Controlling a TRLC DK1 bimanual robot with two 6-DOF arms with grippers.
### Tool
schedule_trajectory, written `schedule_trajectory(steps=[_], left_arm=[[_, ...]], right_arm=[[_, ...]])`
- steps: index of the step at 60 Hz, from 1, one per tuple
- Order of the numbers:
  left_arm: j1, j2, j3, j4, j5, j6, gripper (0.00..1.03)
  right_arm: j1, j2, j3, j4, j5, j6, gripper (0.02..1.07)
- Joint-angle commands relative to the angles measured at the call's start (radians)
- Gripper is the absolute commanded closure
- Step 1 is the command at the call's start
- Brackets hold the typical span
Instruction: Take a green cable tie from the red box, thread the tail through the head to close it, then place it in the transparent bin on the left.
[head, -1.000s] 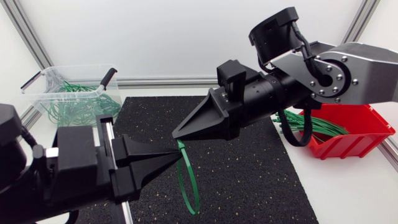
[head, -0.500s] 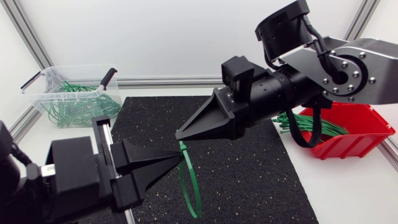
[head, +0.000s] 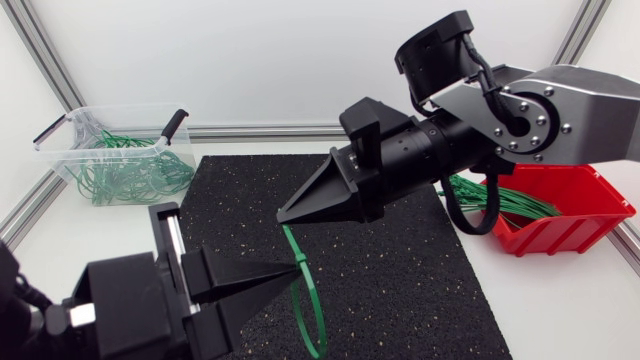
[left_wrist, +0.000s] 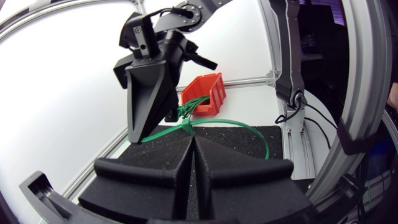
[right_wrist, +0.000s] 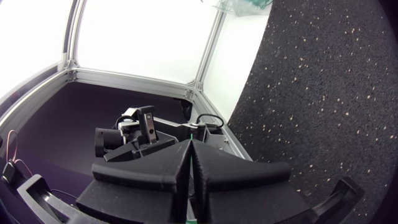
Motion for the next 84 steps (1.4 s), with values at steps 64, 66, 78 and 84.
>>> schedule_trajectory(steps=[64, 66, 78, 84], left_arm=[[1.365, 0.703, 0.689, 0.017, 0.221, -0.026, 1.0], [1.372, 0.741, 0.729, 0.006, 0.217, -0.035, 1.0], [1.388, 0.97, 0.948, -0.117, 0.14, -0.075, 1.0], [1.377, 1.087, 1.071, -0.26, 0.115, -0.087, 0.95]], right_arm=[[-0.082, -0.112, -0.199, 0.214, 0.756, -0.521, 0.06], [-0.082, -0.119, -0.203, 0.214, 0.757, -0.521, 0.06], [-0.073, -0.158, -0.225, 0.21, 0.769, -0.52, 0.06], [-0.07, -0.178, -0.233, 0.199, 0.772, -0.52, 0.06]])
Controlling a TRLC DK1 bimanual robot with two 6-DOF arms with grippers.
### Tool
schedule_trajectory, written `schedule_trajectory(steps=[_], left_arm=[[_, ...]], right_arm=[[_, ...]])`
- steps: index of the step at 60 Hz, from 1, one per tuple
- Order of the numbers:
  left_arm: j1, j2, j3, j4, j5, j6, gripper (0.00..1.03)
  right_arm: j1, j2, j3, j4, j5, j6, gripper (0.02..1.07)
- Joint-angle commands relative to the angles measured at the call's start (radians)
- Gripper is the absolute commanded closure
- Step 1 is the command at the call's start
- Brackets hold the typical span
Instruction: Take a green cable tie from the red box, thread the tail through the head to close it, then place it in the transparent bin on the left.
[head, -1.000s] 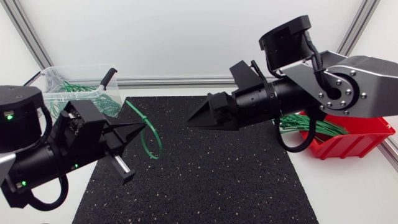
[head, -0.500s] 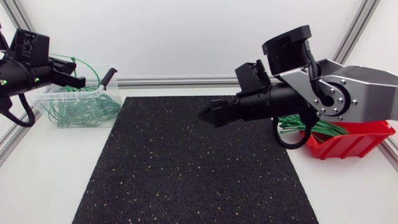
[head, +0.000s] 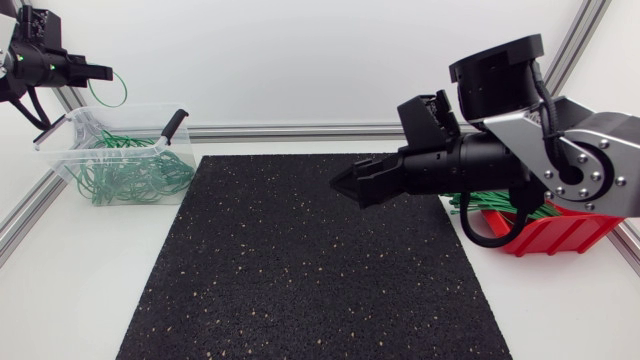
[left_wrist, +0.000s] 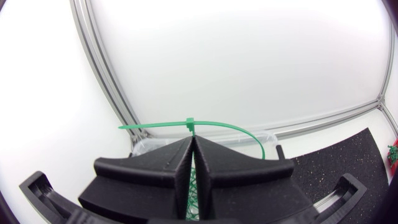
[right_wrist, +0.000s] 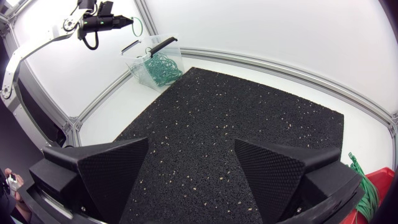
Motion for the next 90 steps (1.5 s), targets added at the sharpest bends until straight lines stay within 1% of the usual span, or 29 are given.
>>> schedule_trajectory(steps=[1, 3, 4, 7, 8, 9, 20, 23, 27, 31, 40, 42, 44, 47, 49, 53, 58, 60, 63, 78, 80, 85, 90], left_arm=[[-0.004, 0.125, 0.12, -0.116, -0.03, -0.025, 0.87], [-0.012, 0.159, 0.156, -0.167, -0.051, -0.024, 0.7], [-0.019, 0.174, 0.169, -0.187, -0.07, -0.017, 0.58], [-0.028, 0.201, 0.194, -0.239, -0.105, -0.017, 0.28], [-0.028, 0.204, 0.192, -0.243, -0.108, -0.019, 0.11], [-0.032, 0.204, 0.188, -0.243, -0.108, -0.019, 0.02], [-0.042, 0.118, 0.12, -0.242, -0.113, -0.034, 0.03], [-0.053, 0.079, 0.079, -0.237, -0.113, -0.034, 0.03], [-0.062, 0.027, 0.016, -0.203, -0.113, -0.039, 0.03], [-0.071, -0.023, -0.039, -0.199, -0.113, -0.089, 0.03], [-0.081, -0.135, -0.17, -0.177, -0.113, -0.096, 0.03], [-0.084, -0.16, -0.197, -0.167, -0.113, -0.119, 0.03], [-0.085, -0.183, -0.228, -0.144, -0.113, -0.149, 0.03], [-0.085, -0.229, -0.297, -0.068, -0.113, -0.186, 0.03], [-0.085, -0.261, -0.343, -0.024, -0.113, -0.186, 0.03], [-0.102, -0.332, -0.424, 0.011, -0.113, -0.185, 0.03], [-0.107, -0.399, -0.515, 0.086, -0.113, -0.209, 0.03], [-0.113, -0.431, -0.555, 0.129, -0.113, -0.208, 0.03], [-0.127, -0.471, -0.601, 0.165, -0.113, -0.205, 0.03], [-0.13, -0.657, -0.769, 0.174, -0.11, -0.206, 0.03], [-0.13, -0.683, -0.792, 0.179, -0.108, -0.206, 0.03], [-0.13, -0.754, -0.846, 0.189, -0.107, -0.208, 0.03], [-0.136, -0.821, -0.897, 0.189, -0.097, -0.209, 0.03]], right_arm=[[0.002, -0.028, -0.031, -0.014, 0.009, -0.02, 0.06], [0.002, -0.035, -0.035, -0.015, 0.009, -0.02, 0.06], [0.002, -0.038, -0.037, -0.017, 0.009, -0.02, 0.06], [0.002, -0.054, -0.043, -0.024, 0.011, -0.02, 0.06], [0.002, -0.058, -0.045, -0.027, 0.011, -0.02, 0.06], [0.002, -0.065, -0.048, -0.029, 0.011, -0.02, 0.06], [-0.01, -0.126, -0.06, -0.061, 0.034, -0.043, 0.06], [-0.019, -0.143, -0.061, -0.072, 0.038, -0.052, 0.06], [-0.04, -0.161, -0.066, -0.083, 0.04, -0.06, 0.06], [-0.065, -0.178, -0.074, -0.089, 0.046, -0.074, 0.06], [-0.131, -0.23, -0.103, -0.093, 0.058, -0.104, 0.06], [-0.142, -0.241, -0.111, -0.093, 0.064, -0.109, 0.06], [-0.152, -0.255, -0.117, -0.093, 0.064, -0.115, 0.06], [-0.174, -0.276, -0.13, -0.093, 0.064, -0.127, 0.06], [-0.192, -0.288, -0.14, -0.093, 0.064, -0.133, 0.06], [-0.223, -0.322, -0.164, -0.092, 0.072, -0.153, 0.06], [-0.241, -0.359, -0.196, -0.073, 0.118, -0.181, 0.06], [-0.243, -0.374, -0.21, -0.06, 0.141, -0.19, 0.06], [-0.251, -0.399, -0.236, -0.041, 0.173, -0.213, 0.06], [-0.31, -0.531, -0.327, -0.012, 0.232, -0.25, 0.06], [-0.31, -0.552, -0.336, -0.01, 0.245, -0.259, 0.06], [-0.31, -0.612, -0.374, 0.026, 0.316, -0.296, 0.06], [-0.31, -0.65, -0.399, 0.023, 0.324, -0.296, 0.06]])
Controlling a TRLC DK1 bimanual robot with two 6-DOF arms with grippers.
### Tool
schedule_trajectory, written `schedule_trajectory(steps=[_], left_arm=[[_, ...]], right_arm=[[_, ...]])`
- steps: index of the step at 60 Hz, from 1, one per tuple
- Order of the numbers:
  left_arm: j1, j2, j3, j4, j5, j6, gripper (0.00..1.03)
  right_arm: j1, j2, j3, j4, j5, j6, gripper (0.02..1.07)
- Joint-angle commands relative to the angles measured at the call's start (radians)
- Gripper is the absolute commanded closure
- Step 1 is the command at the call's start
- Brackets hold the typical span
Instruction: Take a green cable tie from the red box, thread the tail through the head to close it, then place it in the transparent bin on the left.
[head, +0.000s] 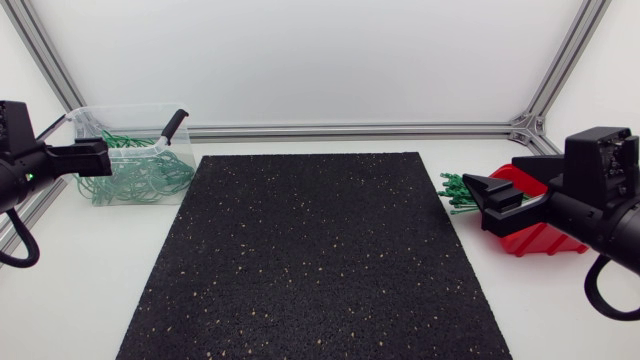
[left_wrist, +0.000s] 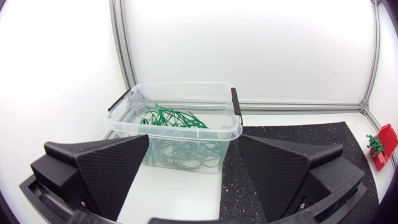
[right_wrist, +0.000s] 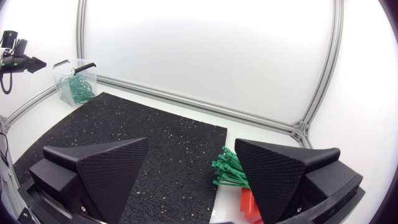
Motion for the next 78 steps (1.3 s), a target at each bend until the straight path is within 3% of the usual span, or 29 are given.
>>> schedule_trajectory(steps=[1, 29, 78], left_arm=[[-0.012, -0.08, -0.067, 0.014, 0.006, -0.026, 0.03], [-0.065, -0.446, -0.341, 0.011, 0.005, -0.041, 0.03], [-0.101, -0.856, -0.638, 0.035, 0.07, -0.044, 0.03]], right_arm=[[-0.009, -0.045, -0.05, 0.016, 0.018, -0.031, 0.06], [-0.097, -0.281, -0.239, 0.082, 0.031, -0.001, 0.06], [-0.205, -0.638, -0.537, 0.197, 0.032, 0.142, 0.06]])
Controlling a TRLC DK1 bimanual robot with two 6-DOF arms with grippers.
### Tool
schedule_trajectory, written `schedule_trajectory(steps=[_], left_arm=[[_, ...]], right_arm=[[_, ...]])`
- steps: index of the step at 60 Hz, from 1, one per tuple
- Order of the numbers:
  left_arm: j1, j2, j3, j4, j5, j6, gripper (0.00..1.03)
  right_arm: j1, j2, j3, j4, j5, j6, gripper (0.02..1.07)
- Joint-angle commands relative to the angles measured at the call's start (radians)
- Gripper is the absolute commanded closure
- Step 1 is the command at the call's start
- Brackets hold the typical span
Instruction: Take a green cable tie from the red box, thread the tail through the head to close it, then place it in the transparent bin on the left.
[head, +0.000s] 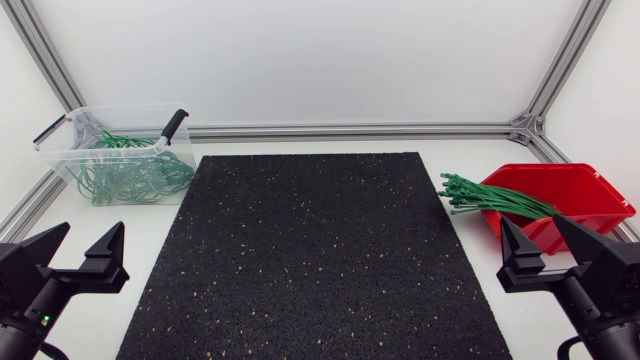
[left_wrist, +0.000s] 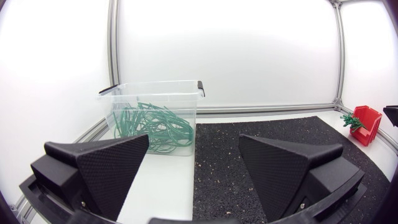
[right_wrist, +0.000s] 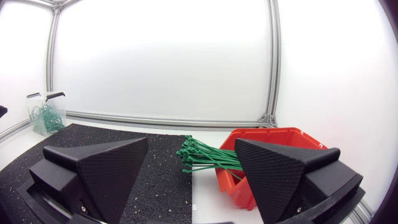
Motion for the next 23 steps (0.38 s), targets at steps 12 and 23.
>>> schedule_trajectory(steps=[12, 23], left_arm=[[-0.016, -0.122, -0.104, 0.024, 0.025, -0.019, 0.03], [-0.016, -0.122, -0.104, 0.024, 0.025, -0.019, 0.03]], right_arm=[[-0.007, -0.012, -0.023, 0.015, 0.002, 0.025, 0.06], [-0.007, -0.012, -0.023, 0.015, 0.002, 0.025, 0.06]])
